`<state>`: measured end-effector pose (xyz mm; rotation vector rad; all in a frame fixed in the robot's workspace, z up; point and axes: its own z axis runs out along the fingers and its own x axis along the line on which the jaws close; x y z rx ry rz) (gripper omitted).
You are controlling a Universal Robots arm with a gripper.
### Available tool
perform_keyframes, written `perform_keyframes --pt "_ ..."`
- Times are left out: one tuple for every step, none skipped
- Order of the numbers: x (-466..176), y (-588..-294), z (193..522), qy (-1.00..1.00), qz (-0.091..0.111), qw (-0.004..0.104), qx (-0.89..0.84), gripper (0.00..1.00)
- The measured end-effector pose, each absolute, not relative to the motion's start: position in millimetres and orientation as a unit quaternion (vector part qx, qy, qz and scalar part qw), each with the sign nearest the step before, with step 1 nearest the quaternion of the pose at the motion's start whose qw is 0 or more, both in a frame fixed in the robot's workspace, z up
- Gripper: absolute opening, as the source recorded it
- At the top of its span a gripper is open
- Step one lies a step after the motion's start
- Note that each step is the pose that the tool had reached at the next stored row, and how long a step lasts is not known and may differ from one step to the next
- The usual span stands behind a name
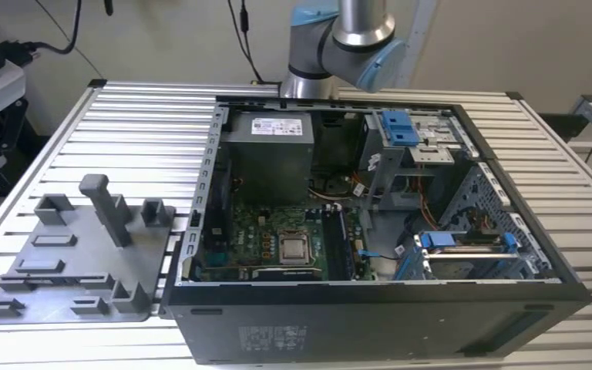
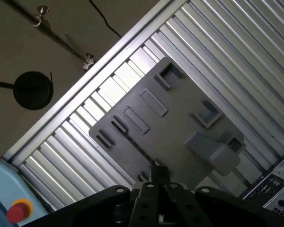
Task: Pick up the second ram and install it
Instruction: 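Pick up the second ram and move it above second insertion slot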
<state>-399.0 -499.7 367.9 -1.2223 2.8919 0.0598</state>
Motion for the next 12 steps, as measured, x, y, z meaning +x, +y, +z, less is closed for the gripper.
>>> perform_keyframes --pt "-399.0 -499.7 367.7 0.917 0.019 0.001 -0.398 0.11" --pt "-399.0 -499.7 367.6 0.914 0.018 0.002 -0.406 0.11" --pt "-399.0 -499.7 367.6 0.91 0.018 0.002 -0.414 0.11" --pt "-399.0 -499.7 367.5 0.907 0.018 0.002 -0.421 0.11" --pt "-399.1 -499.7 367.4 0.904 0.018 0.003 -0.427 0.11" --pt "-399.3 -499.7 367.3 0.902 0.018 0.003 -0.432 0.11" --pt "-399.5 -499.7 367.3 0.9 0.017 0.002 -0.436 0.11" --pt "-399.6 -499.7 367.4 0.897 0.017 0.002 -0.442 0.11" --pt "-399.6 -499.7 367.3 0.894 0.017 0.002 -0.448 0.11" --pt "-399.7 -499.8 367.2 0.891 0.016 0.002 -0.454 0.11" --pt "-399.7 -499.7 367.2 0.887 0.016 0.002 -0.461 0.11" --pt "-399.7 -499.7 367.2 0.884 0.016 0.001 -0.468 0.11"
